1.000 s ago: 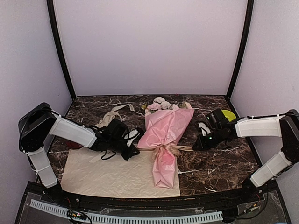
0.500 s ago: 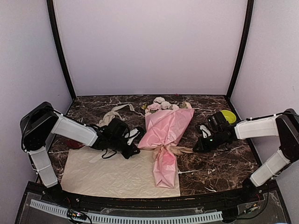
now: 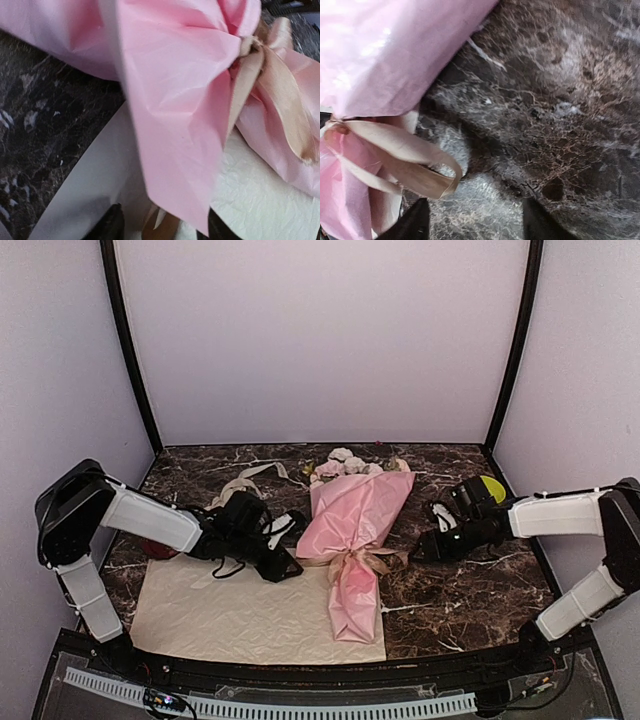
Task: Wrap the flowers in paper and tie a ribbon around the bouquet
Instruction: Tie the half-tied ribbon around the folded bouquet, then reset both arms
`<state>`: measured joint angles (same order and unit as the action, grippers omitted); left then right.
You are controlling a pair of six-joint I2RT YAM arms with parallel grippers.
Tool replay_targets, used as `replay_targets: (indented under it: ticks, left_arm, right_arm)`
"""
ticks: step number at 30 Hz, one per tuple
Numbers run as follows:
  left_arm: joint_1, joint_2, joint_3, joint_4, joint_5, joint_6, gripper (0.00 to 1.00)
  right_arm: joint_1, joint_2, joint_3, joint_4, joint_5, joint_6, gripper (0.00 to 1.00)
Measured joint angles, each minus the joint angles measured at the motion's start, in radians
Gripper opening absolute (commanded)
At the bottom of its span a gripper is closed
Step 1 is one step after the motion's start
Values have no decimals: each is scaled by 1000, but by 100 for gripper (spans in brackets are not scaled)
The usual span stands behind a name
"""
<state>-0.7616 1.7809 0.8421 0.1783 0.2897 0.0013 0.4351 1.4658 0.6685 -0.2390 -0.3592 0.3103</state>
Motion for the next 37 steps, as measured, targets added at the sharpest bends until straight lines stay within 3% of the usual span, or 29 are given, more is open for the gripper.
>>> replay_targets:
  ticks: [4,7,12,20,27,37]
  left_arm:
    - [6,-126,-40,-6,52,26,81]
    - [10,-262,-40,-9,85,55,95]
    - [77,-423,-9,0,35,29,96]
    - [321,-282,217,-68,-307,-90,97]
    - [464,-267,62,0,-592,-139,99]
    - [541,-236,-77,187,-903,-77,99]
  right_arm:
    - [-9,-155,23,-23,29,4,100]
    - [-26,-280,74,-23,70,9,100]
    - [-72,-450,130,-7,204,13,100]
    - [-238,-610,80,75,489,13,100]
    - [-476,-597,-49,146,486,82,100]
    - [-488,-493,-94,200,467,113,100]
